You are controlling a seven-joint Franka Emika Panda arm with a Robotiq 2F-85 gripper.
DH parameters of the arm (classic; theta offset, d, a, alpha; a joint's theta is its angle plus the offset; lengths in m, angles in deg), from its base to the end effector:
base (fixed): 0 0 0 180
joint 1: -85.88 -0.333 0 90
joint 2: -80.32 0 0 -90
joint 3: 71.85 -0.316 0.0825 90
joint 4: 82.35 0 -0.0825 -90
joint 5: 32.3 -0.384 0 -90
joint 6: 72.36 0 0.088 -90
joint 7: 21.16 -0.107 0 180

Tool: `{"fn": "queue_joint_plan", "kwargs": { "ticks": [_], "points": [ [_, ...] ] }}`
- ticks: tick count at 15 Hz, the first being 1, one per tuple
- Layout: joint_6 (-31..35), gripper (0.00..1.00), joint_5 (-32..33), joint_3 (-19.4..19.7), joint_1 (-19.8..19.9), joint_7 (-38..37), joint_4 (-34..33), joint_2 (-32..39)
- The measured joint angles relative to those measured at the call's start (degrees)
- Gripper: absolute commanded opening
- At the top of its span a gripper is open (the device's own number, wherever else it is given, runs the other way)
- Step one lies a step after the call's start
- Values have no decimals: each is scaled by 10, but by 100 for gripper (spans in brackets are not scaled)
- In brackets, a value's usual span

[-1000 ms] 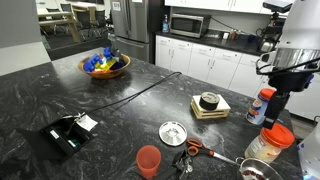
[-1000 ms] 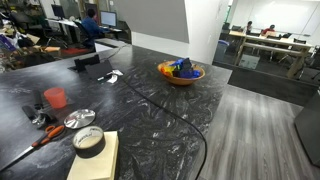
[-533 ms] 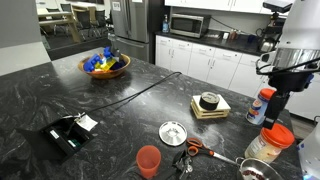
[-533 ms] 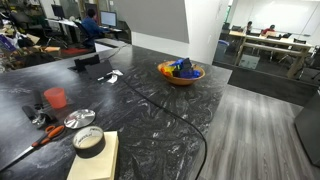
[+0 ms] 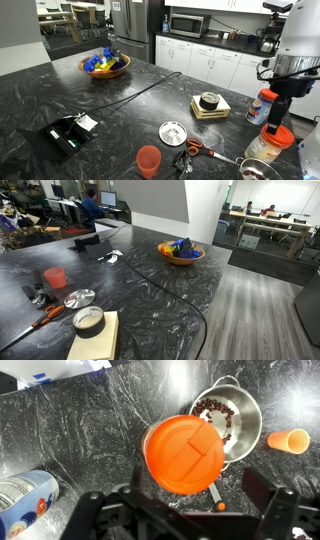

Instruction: Move the orange jar toward the middle of the counter

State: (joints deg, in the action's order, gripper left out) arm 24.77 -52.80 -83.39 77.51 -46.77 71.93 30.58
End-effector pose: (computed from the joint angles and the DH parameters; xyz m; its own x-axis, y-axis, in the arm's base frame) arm 0.2555 0.1286 0.4625 0.9509 -0.2298 -0.2072 -0.2566 -0.9599 -0.1126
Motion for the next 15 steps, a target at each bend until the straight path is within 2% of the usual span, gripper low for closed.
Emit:
{"fn": "queue_joint_plan", "kwargs": {
  "ticks": [8,15],
  "points": [
    [-35,100,-9,-50,-2,-20,22,-45],
    [18,100,-33,-69,-1,-28,46,-34]
  ]
}}
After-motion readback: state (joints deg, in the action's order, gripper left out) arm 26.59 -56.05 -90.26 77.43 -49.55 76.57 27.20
